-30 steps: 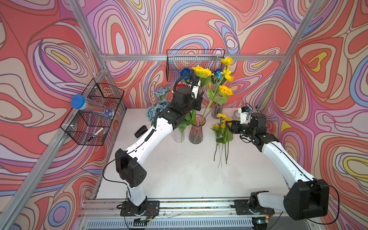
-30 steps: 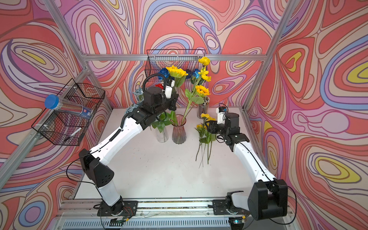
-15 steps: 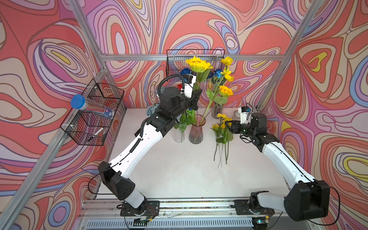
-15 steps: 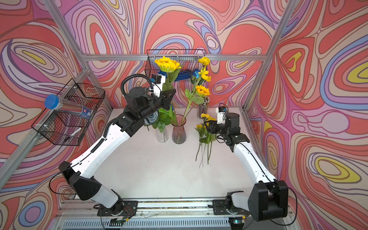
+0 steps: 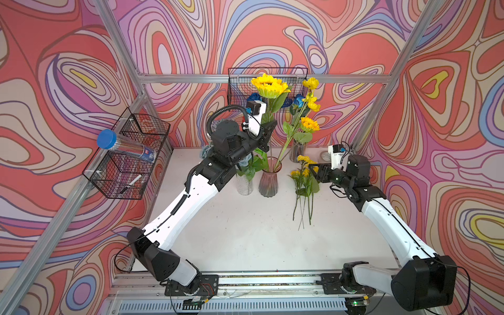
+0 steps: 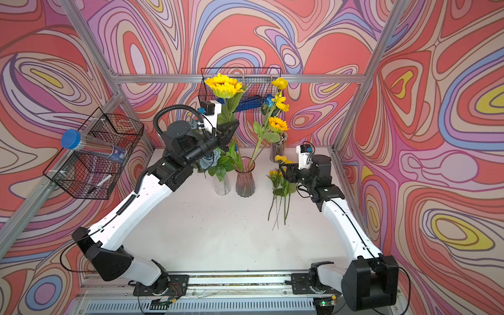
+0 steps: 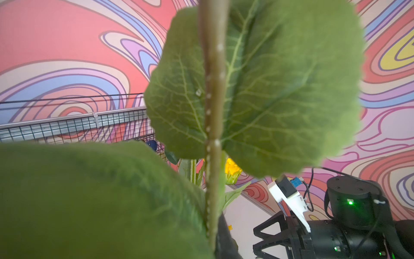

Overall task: Pick out yellow flowers from the vase
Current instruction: Pick up the flower from the vase.

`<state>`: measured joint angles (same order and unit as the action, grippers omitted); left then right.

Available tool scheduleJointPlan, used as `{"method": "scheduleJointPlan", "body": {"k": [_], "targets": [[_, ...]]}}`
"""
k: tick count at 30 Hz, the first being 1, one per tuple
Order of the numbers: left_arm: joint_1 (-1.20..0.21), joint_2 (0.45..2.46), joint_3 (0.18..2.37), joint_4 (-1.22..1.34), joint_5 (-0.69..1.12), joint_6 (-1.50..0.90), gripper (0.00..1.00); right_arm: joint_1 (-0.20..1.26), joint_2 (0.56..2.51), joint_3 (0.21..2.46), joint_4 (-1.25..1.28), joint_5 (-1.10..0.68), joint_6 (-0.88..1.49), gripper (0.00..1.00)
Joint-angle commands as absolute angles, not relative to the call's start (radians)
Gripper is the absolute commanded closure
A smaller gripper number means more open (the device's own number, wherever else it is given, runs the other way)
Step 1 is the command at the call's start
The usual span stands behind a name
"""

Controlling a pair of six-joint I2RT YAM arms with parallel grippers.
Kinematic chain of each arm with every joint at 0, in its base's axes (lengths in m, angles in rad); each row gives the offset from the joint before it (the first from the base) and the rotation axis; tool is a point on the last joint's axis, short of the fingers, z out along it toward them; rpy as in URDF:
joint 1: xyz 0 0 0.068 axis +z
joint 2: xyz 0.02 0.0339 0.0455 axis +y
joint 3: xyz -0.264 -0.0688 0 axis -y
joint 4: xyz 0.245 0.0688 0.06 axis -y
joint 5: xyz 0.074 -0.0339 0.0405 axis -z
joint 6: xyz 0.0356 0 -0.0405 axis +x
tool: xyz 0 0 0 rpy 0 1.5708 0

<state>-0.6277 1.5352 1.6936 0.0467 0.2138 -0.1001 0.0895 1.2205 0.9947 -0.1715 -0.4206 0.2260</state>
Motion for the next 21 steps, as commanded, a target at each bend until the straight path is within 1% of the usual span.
{"method": "scheduleJointPlan", "body": {"k": [1,4,6,11,16,18,21], "targets": [[-0.626,1.570,1.691,0.100,0.232,-0.067,1.00,0.092,1.207,0.983,-0.170,-0.427,0.214,0.41],[-0.620,1.589,1.689,0.111,0.241,-0.070,1.00,0.093,1.210,0.982,-0.168,-0.426,0.213,0.41],[-0.606,1.600,1.692,0.121,0.290,-0.087,1.00,0.093,1.214,0.982,-0.166,-0.431,0.217,0.41],[-0.515,1.650,1.756,0.124,0.578,-0.206,1.00,0.093,1.217,0.980,-0.157,-0.444,0.219,0.41],[-0.415,1.712,1.781,0.224,0.763,-0.402,1.00,0.093,1.207,0.974,-0.135,-0.476,0.221,0.41],[-0.404,1.738,1.809,0.227,0.813,-0.434,1.00,0.092,1.196,0.968,-0.101,-0.547,0.211,0.41],[-0.404,1.752,1.834,0.203,0.836,-0.436,1.00,0.105,1.161,0.949,-0.010,-0.687,0.202,0.40]]}}
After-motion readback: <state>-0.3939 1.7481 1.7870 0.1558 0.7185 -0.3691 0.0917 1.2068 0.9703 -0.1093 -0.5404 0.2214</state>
